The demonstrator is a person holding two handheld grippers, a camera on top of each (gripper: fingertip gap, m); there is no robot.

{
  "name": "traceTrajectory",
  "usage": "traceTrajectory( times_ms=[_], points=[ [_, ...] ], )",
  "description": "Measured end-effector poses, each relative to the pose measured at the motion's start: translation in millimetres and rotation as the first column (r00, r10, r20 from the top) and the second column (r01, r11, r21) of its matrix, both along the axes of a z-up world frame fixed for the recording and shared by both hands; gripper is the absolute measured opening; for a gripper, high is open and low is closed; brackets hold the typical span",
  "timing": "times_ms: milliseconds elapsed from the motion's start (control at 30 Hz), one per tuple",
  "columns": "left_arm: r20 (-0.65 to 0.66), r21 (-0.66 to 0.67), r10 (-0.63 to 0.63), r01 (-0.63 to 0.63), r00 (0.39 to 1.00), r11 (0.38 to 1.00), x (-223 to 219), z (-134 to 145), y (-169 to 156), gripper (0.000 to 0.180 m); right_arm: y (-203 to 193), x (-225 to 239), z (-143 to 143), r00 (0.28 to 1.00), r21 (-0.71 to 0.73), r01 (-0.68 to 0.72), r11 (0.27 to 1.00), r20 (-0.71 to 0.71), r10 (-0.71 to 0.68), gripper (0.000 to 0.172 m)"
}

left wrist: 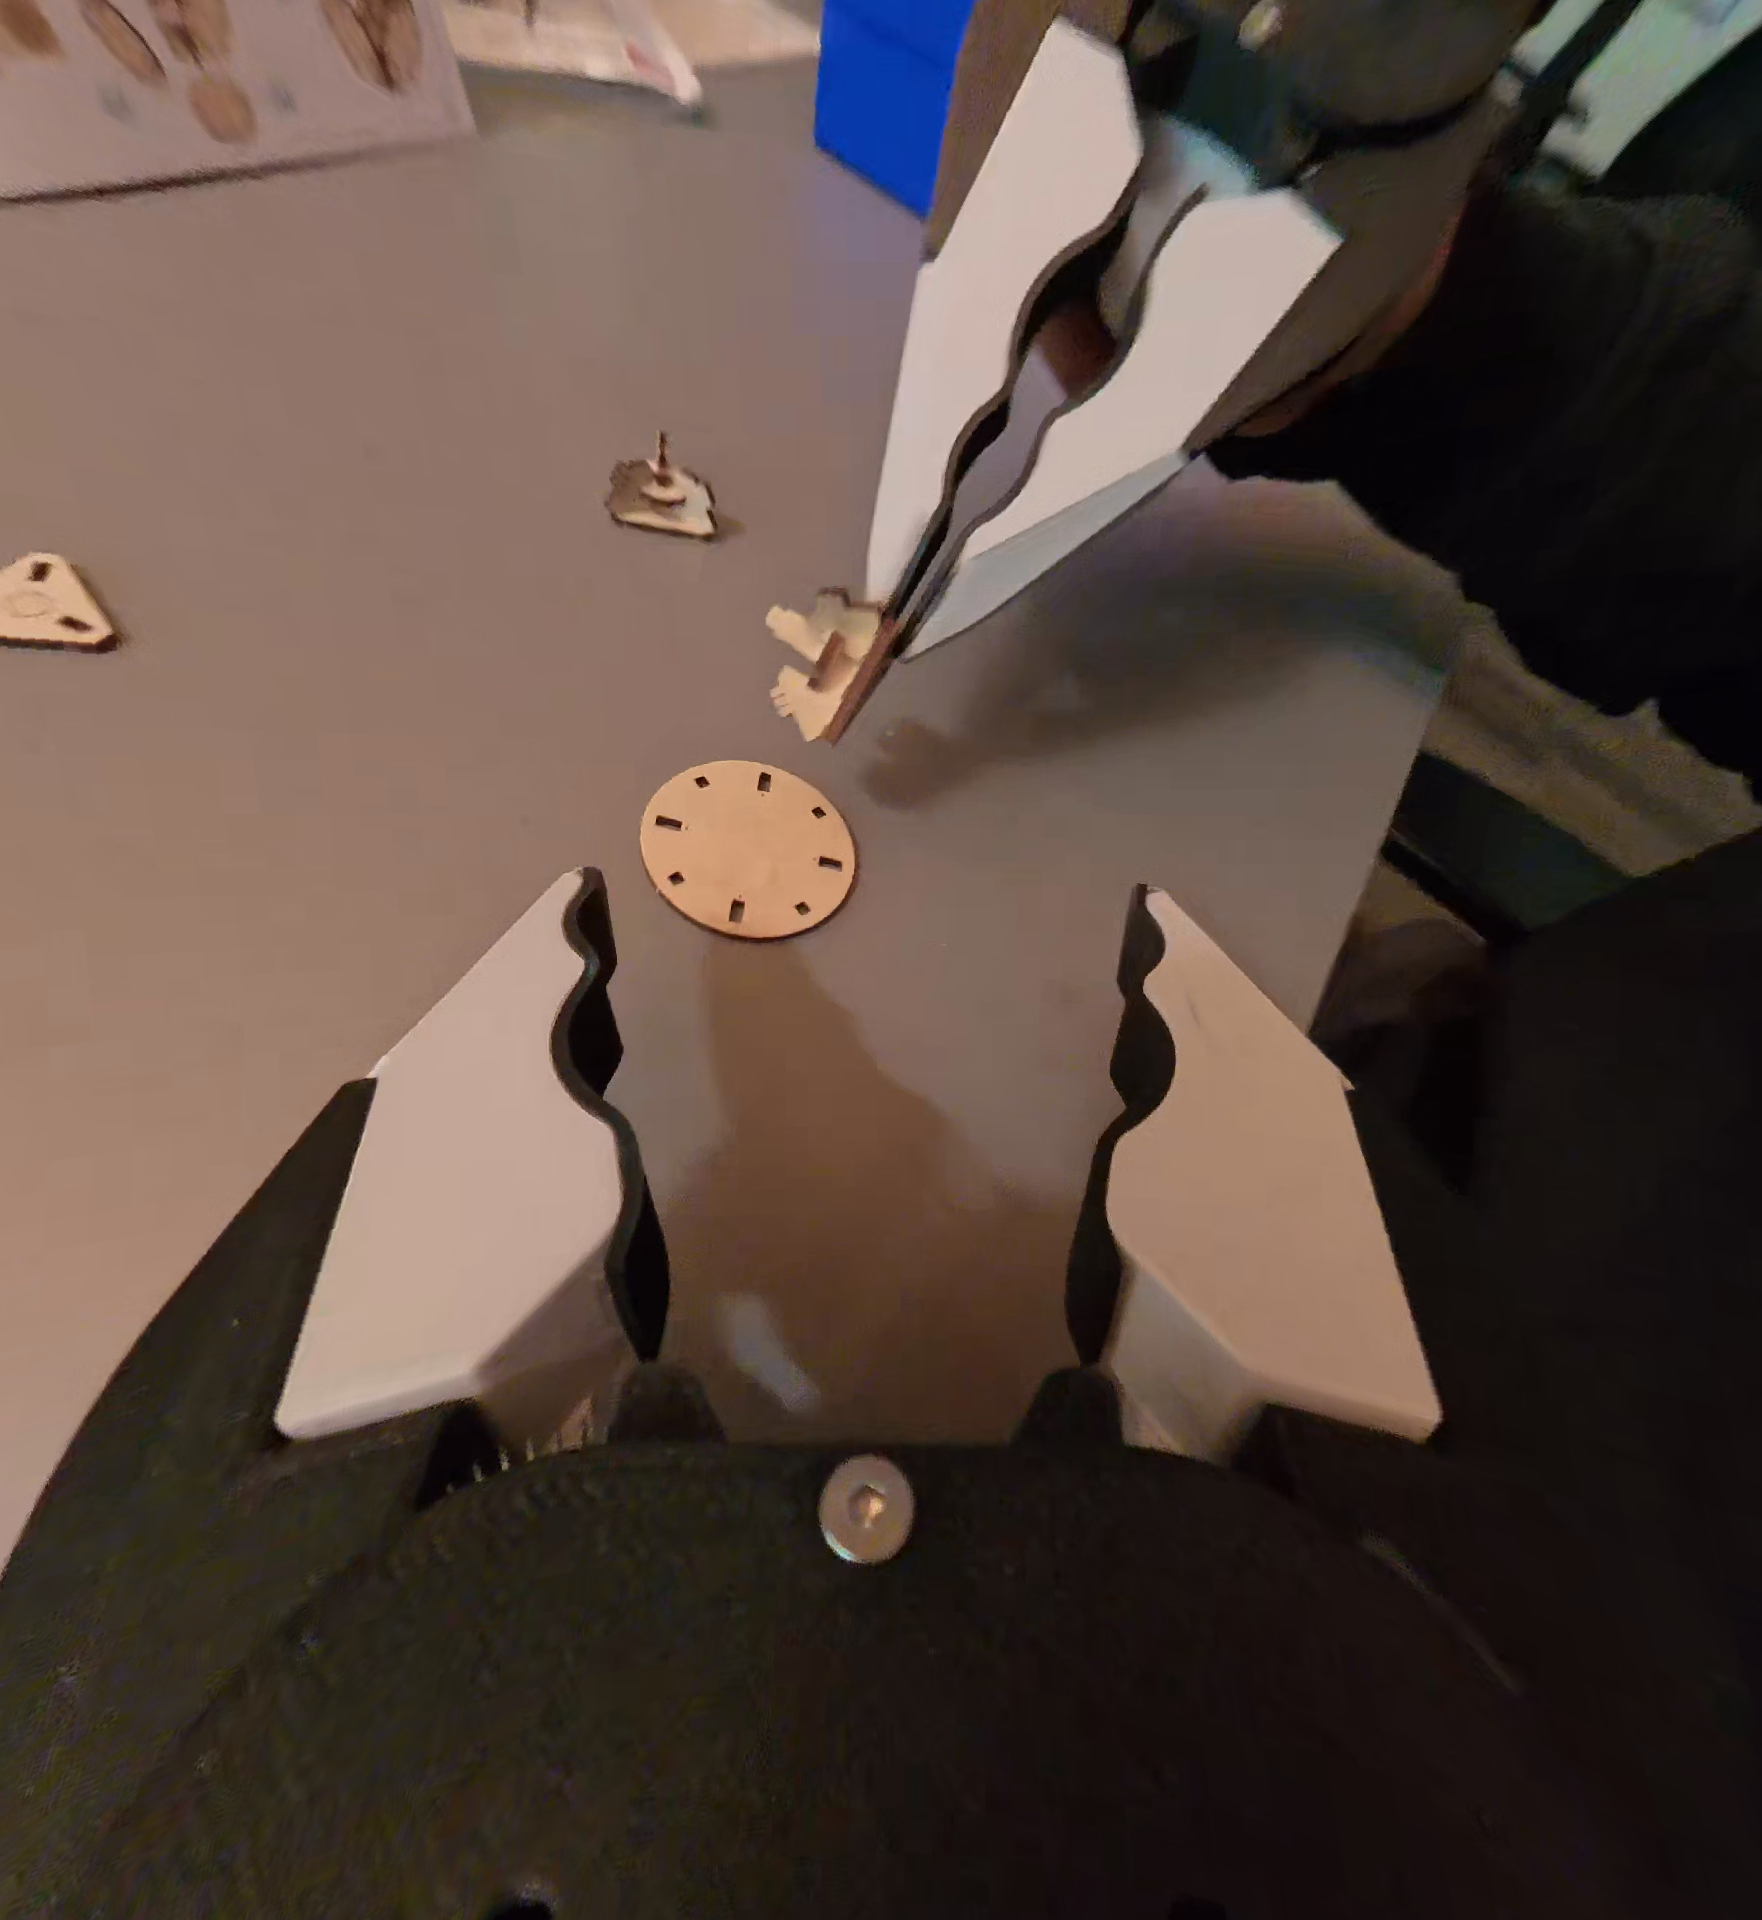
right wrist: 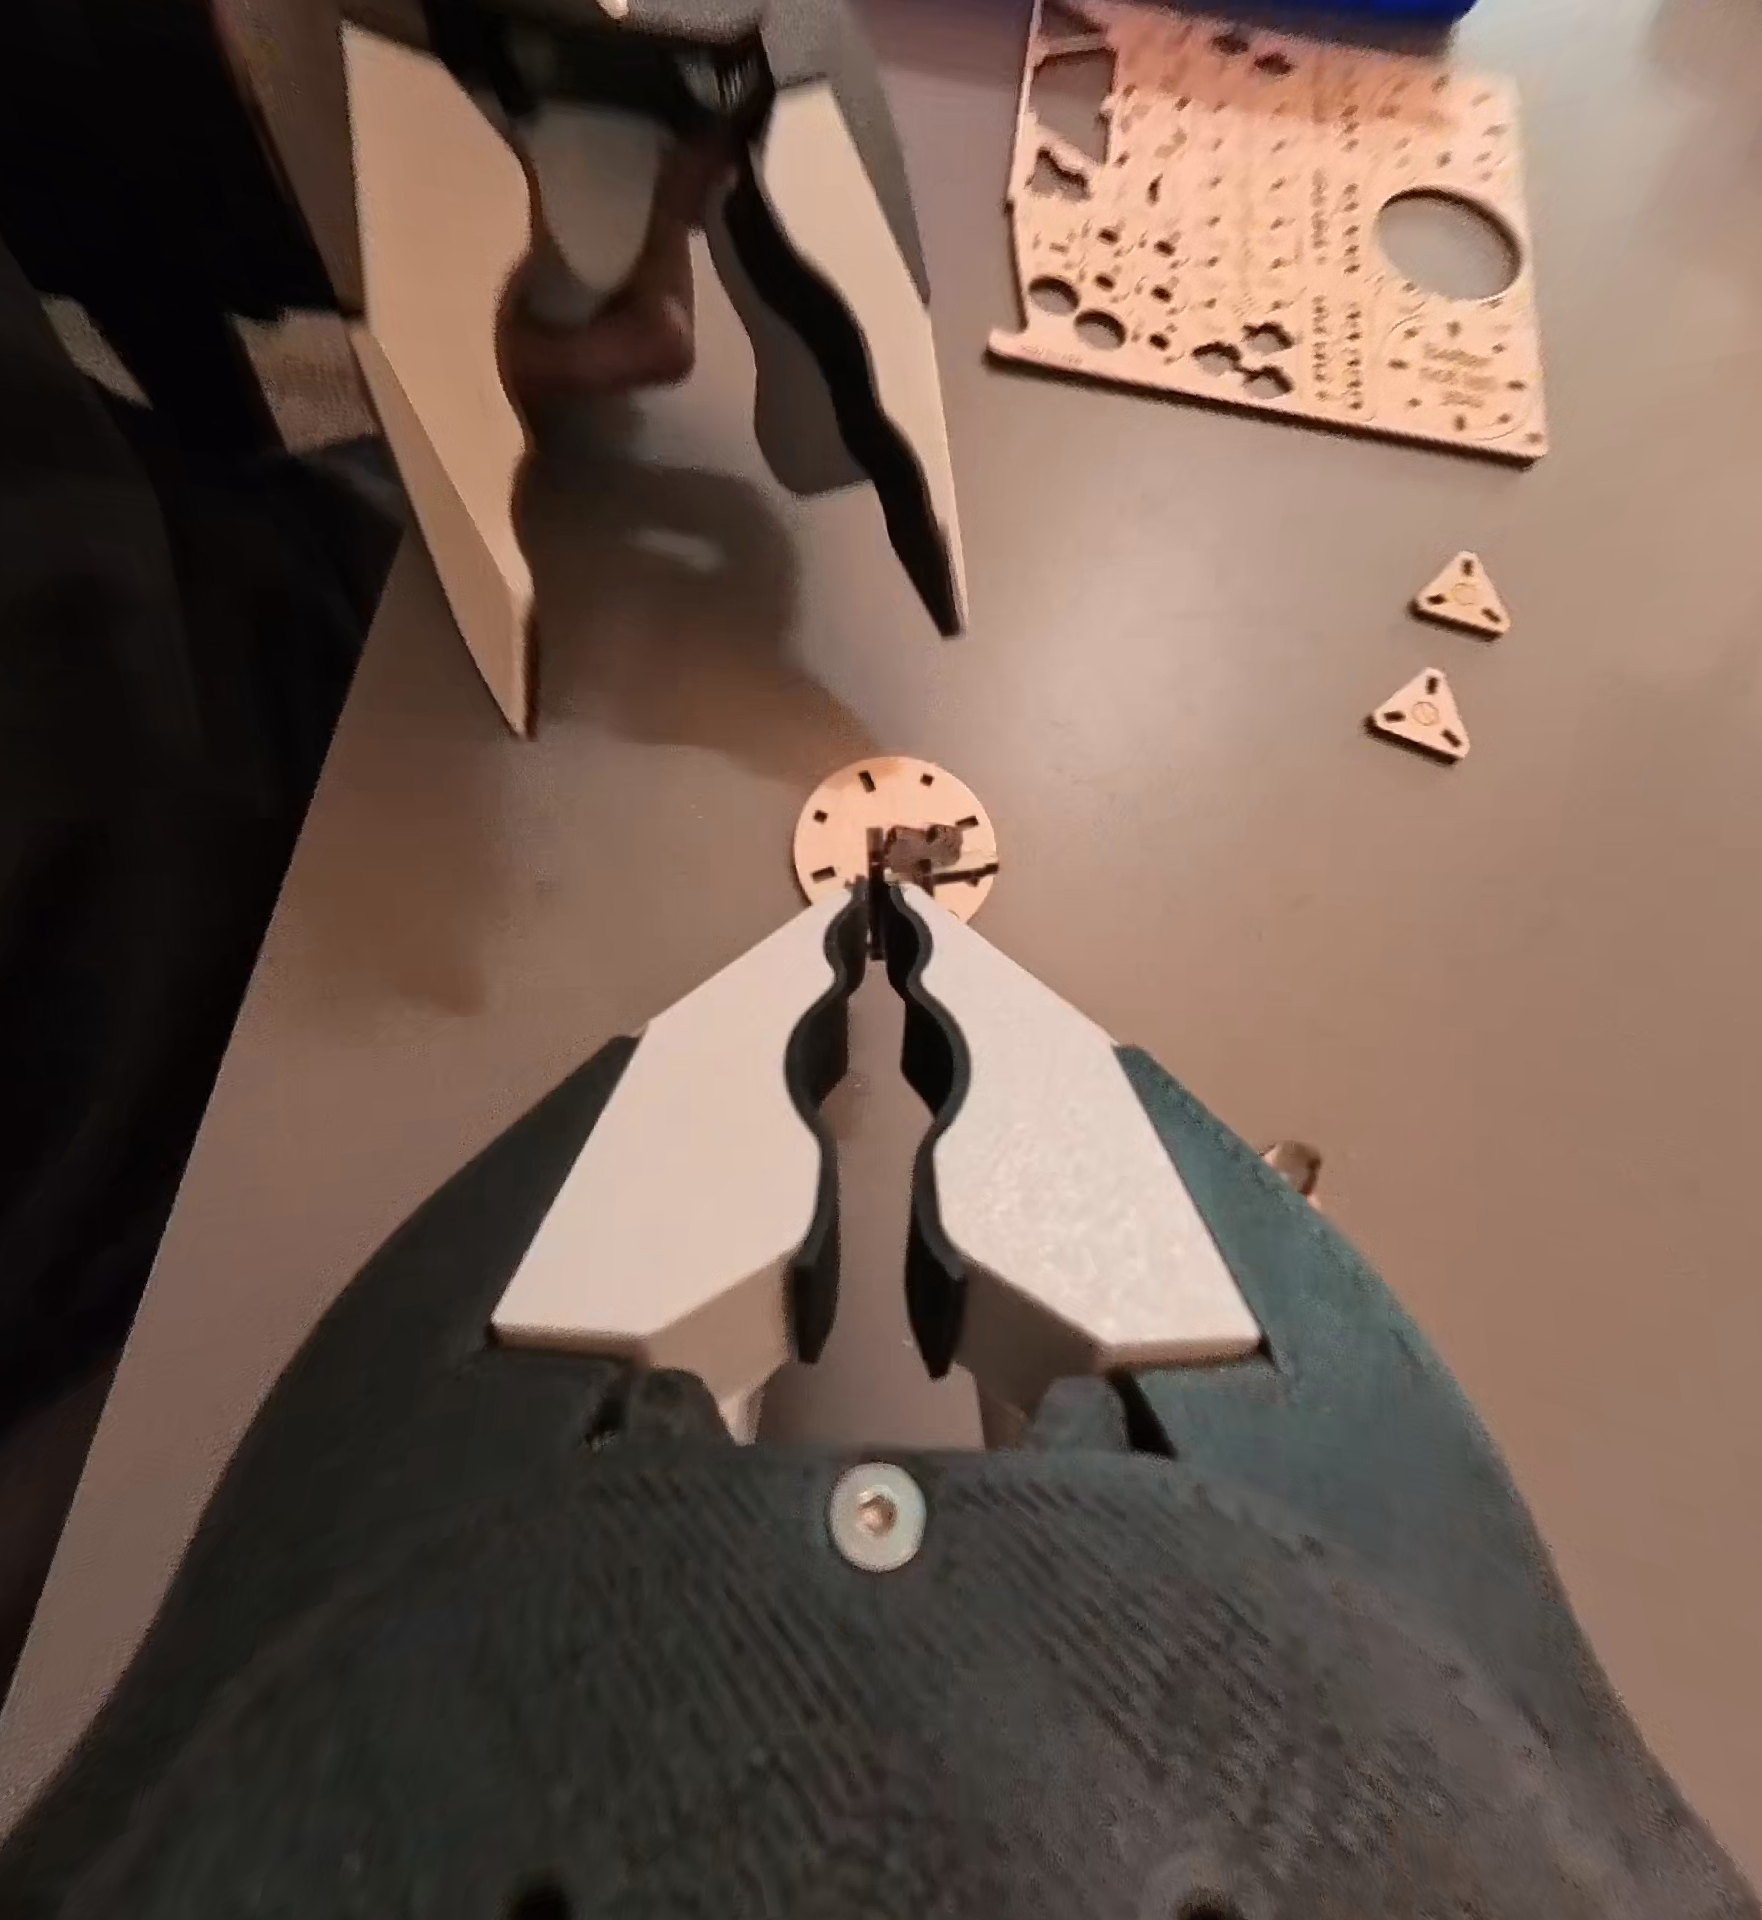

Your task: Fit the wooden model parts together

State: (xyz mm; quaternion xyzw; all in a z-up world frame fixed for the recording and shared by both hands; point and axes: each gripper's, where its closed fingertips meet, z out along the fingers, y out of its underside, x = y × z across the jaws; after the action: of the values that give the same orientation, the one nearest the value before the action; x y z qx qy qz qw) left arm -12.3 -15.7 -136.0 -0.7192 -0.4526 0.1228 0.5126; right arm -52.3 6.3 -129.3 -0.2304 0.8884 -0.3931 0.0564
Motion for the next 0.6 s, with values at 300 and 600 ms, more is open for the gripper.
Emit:
traceTrajectory(
  times_ms=[300, 600],
  points=[
    [-0.076, 0.58, 0.027, 0.022, 0.997, 0.815, 64.8, 57.1, -44.4, 0.087, -18.7, -1.8, -21.5, 0.979, 0.448, -0.032, 0.893, -0.166, 0.118, 0.001],
    [-0.111, 0.644, 0.101, -0.006, 0.989, 0.765, 81.3, 61.7, -81.2, 0.081, -20.5, -5.3, -24.1, 0.956, 0.737, -0.037, 0.675, -0.172, 0.24, 0.001]
  ],
)
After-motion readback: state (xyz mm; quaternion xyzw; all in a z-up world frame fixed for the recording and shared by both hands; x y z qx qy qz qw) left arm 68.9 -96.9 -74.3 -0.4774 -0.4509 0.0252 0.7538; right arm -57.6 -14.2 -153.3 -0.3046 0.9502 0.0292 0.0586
